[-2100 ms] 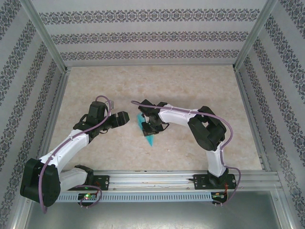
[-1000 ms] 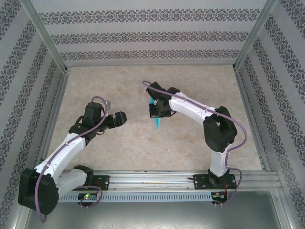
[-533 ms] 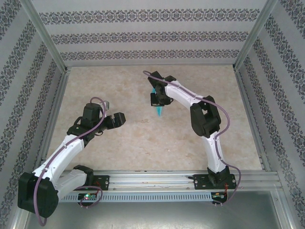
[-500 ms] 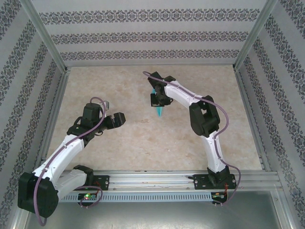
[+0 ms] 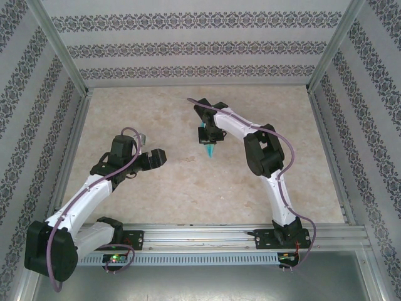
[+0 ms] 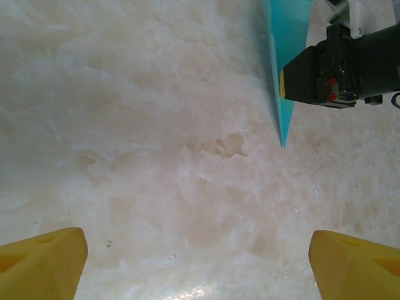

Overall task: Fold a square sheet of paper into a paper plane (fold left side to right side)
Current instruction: Move the paper plane to the center of the table.

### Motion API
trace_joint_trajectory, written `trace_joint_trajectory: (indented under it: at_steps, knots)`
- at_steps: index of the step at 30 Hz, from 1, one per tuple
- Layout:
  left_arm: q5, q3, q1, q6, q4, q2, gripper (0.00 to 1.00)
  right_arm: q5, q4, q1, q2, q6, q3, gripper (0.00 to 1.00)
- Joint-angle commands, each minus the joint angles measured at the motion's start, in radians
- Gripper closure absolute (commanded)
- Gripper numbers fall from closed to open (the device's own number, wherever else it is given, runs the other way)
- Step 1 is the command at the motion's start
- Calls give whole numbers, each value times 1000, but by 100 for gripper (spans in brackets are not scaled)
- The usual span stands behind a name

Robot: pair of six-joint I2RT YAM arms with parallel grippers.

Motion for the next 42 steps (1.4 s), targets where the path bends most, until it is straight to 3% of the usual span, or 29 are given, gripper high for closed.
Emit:
trace_joint_trajectory:
  at_steps: [1, 8, 22, 42]
  knots:
    - [20, 4, 16, 12, -1, 9, 9, -15, -20, -17, 25, 7, 12, 92]
    - [21, 6, 16, 15, -7, 7, 9, -30, -1, -18, 30, 16, -14, 85]
    - [-15, 31, 17, 34, -50, -16, 9, 0, 31, -18, -12, 37, -68, 62]
    - [-23, 52, 21, 38, -70, -17, 9, 20, 14, -8, -97, 21, -71, 60]
